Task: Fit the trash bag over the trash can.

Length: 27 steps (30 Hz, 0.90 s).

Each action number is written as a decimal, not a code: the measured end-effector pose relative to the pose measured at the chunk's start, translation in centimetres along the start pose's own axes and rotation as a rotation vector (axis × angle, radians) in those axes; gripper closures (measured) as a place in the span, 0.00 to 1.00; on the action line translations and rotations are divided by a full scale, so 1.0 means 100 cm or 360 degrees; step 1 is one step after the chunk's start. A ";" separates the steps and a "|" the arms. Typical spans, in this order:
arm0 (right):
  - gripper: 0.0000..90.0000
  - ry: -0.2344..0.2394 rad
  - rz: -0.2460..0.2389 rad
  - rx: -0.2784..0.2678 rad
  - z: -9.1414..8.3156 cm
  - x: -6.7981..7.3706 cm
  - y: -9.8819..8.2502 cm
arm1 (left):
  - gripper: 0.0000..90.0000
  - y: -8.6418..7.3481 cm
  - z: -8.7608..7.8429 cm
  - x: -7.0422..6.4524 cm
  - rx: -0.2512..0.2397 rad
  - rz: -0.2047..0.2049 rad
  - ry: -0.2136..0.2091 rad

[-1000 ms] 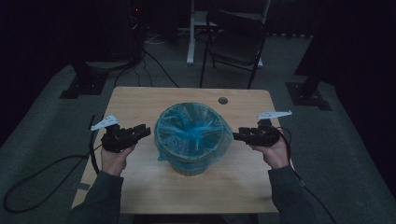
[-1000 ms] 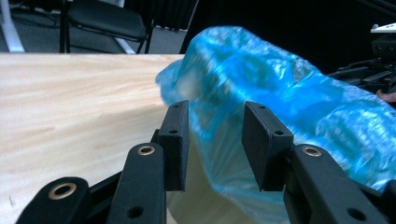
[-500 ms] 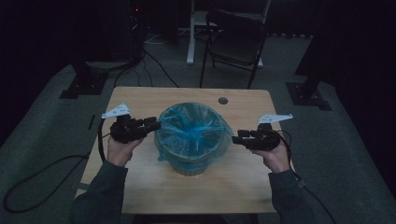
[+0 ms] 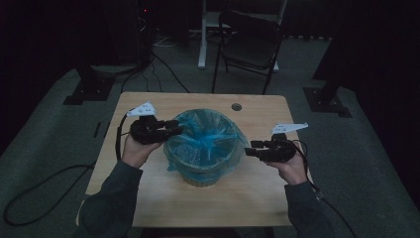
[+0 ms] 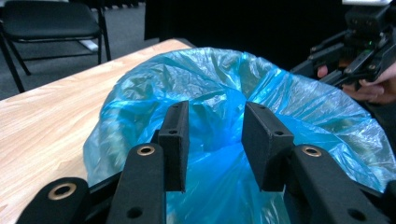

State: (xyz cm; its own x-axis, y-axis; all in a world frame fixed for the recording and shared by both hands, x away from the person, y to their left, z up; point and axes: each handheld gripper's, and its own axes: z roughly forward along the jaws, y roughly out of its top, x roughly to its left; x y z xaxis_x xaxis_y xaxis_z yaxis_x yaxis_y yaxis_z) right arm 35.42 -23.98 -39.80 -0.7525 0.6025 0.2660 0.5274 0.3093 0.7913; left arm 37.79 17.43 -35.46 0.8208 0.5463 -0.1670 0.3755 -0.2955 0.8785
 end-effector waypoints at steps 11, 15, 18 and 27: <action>0.57 0.0005 -0.0013 0.0014 0.003 0.000 -0.001 | 0.69 0.031 0.027 -0.011 0.0155 0.0165 -0.0023; 0.57 0.0003 -0.0013 0.0020 0.004 -0.001 -0.002 | 0.70 0.045 0.044 -0.016 0.0241 0.0243 -0.0041; 0.57 0.0003 -0.0010 0.0021 0.003 -0.001 -0.002 | 0.70 0.051 0.054 -0.020 0.0276 0.0270 -0.0045; 0.57 0.0004 0.0000 0.0020 0.002 -0.002 -0.003 | 0.70 0.057 0.084 -0.025 0.0511 0.0375 -0.0057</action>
State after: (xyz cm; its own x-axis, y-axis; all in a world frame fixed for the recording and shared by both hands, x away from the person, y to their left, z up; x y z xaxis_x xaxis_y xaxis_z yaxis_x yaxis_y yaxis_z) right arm 35.49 -24.01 -40.23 -0.7533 0.6009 0.2673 0.5324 0.3186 0.7842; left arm 41.48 7.79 -33.79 0.9128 0.4083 0.0018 0.2861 -0.6427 0.7107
